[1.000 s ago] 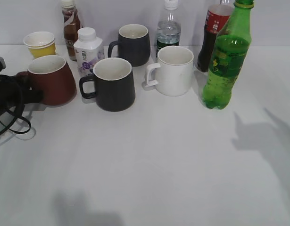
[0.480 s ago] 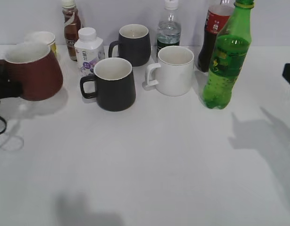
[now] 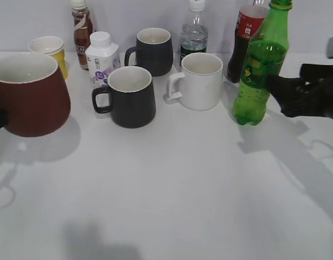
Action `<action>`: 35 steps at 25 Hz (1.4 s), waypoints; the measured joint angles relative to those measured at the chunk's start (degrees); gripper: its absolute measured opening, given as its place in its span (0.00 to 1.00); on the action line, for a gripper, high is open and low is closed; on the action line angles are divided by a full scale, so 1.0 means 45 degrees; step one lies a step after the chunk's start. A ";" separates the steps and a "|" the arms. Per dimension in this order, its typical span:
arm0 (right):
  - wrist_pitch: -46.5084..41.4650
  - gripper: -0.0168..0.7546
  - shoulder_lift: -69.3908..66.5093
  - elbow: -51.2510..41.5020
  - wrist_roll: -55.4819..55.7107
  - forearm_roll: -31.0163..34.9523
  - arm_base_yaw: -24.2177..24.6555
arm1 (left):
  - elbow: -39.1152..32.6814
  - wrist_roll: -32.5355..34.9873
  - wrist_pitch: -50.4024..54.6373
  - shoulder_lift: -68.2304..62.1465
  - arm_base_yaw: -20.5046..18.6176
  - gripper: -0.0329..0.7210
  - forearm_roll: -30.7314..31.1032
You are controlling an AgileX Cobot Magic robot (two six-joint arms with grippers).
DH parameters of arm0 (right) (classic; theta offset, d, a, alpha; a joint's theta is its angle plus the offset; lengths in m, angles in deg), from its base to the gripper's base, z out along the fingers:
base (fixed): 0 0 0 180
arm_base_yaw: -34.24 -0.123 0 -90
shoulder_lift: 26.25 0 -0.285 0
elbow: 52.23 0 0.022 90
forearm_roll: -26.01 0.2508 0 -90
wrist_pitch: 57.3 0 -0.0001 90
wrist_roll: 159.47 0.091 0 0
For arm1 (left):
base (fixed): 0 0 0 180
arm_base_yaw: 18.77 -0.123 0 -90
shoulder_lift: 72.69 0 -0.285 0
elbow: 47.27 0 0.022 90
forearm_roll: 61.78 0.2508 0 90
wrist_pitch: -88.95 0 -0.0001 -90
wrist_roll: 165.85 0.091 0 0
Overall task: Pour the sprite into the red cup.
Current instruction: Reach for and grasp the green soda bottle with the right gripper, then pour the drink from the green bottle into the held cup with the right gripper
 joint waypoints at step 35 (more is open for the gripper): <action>0.0733 0.58 -0.4329 0.4195 0.0061 -0.1580 0.0000 | 0.0000 0.0000 0.1031 0.0713 0.3266 0.14 0.0687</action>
